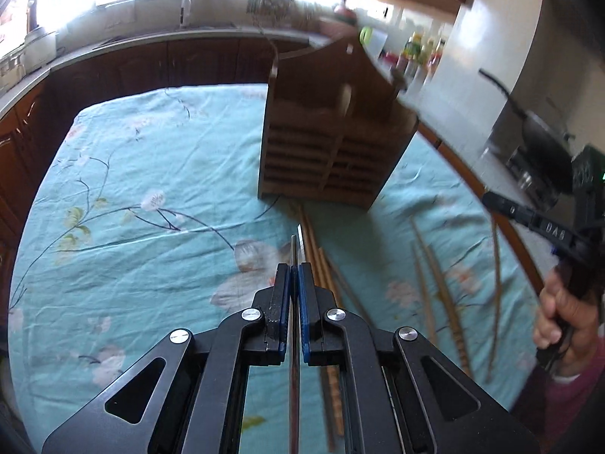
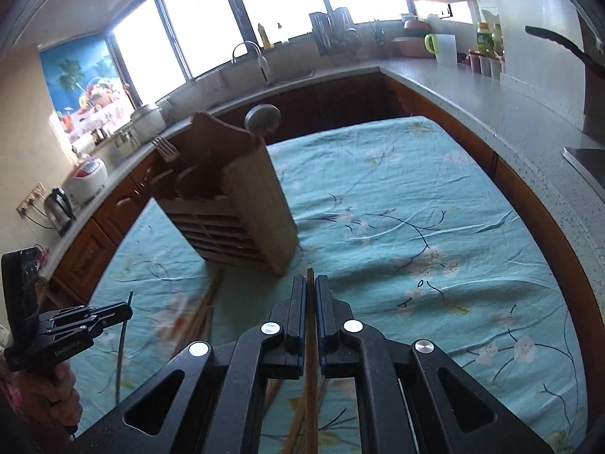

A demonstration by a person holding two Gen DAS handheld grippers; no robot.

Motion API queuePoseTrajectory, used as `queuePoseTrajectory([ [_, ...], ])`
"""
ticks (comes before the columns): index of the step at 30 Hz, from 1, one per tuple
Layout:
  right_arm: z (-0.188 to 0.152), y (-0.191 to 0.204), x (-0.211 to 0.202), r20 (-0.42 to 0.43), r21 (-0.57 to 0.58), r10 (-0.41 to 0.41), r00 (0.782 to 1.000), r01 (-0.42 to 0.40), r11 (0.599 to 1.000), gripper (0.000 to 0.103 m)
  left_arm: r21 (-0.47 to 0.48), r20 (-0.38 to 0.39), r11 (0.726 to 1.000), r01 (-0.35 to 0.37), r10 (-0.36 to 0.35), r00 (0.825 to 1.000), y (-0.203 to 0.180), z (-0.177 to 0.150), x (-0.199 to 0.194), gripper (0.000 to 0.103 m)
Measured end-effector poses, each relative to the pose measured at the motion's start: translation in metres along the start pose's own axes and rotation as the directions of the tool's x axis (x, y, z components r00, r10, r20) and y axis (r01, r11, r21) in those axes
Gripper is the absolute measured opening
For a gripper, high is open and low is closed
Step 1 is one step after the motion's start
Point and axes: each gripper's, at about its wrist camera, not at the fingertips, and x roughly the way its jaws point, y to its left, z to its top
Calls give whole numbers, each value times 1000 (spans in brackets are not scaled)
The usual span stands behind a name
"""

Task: Organize utensils
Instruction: 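Lift both chopsticks and lower them into the wooden utensil holder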

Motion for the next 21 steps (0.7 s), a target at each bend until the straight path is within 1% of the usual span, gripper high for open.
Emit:
queuePoseTrajectory([
  [5, 0, 6, -26, 41, 16, 39, 998, -40, 999, 4, -20, 50, 999, 31, -30, 998, 0, 4, -27, 4],
  [7, -1, 10, -35, 56, 10, 57, 997, -57, 998, 4, -32, 67, 999, 43, -41, 997, 1, 6, -31, 4],
  [15, 1, 20, -66, 122, 12, 102, 987, -104, 994, 4, -51, 136, 997, 59, -52, 989, 3, 8, -61, 4],
  [21, 8, 26, -84, 176, 13, 131, 976, -136, 991, 4, -62, 192, 996, 68, -55, 980, 7, 14, -84, 4],
])
